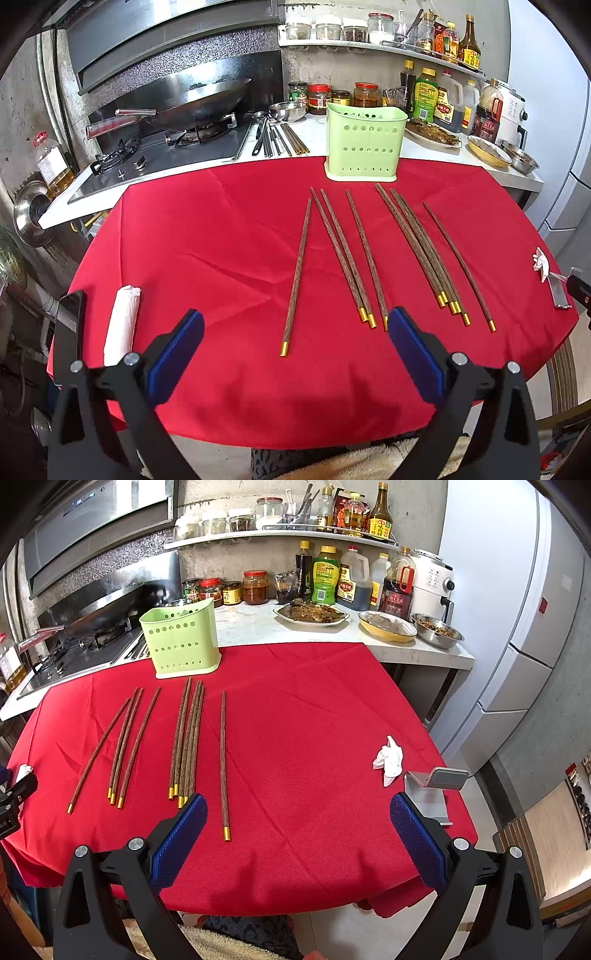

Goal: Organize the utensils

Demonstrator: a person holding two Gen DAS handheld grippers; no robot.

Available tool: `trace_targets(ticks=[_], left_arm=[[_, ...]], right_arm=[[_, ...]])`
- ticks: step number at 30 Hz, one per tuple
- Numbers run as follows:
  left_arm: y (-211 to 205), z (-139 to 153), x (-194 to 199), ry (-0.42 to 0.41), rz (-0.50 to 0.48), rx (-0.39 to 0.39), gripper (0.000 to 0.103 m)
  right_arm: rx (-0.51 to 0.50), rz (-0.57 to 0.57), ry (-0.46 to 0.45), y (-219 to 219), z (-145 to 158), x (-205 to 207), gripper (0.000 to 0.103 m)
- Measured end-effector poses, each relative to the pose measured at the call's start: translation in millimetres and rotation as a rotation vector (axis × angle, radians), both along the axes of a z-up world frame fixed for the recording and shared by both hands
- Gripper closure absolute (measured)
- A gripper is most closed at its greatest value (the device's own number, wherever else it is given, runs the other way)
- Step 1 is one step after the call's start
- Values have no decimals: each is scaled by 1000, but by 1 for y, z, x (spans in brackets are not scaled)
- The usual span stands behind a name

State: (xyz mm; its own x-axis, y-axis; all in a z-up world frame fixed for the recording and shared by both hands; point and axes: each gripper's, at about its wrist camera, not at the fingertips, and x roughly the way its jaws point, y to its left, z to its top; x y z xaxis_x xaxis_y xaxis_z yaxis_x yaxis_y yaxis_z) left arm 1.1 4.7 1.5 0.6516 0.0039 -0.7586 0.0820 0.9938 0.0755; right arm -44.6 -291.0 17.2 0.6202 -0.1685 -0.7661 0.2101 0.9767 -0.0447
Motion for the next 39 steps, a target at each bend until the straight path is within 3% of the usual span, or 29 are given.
trace_targets(ticks=[39], left_arm=[[1, -1, 0, 0, 0, -2, 6]], right_arm=[[2, 1, 0, -1, 0, -1, 6]])
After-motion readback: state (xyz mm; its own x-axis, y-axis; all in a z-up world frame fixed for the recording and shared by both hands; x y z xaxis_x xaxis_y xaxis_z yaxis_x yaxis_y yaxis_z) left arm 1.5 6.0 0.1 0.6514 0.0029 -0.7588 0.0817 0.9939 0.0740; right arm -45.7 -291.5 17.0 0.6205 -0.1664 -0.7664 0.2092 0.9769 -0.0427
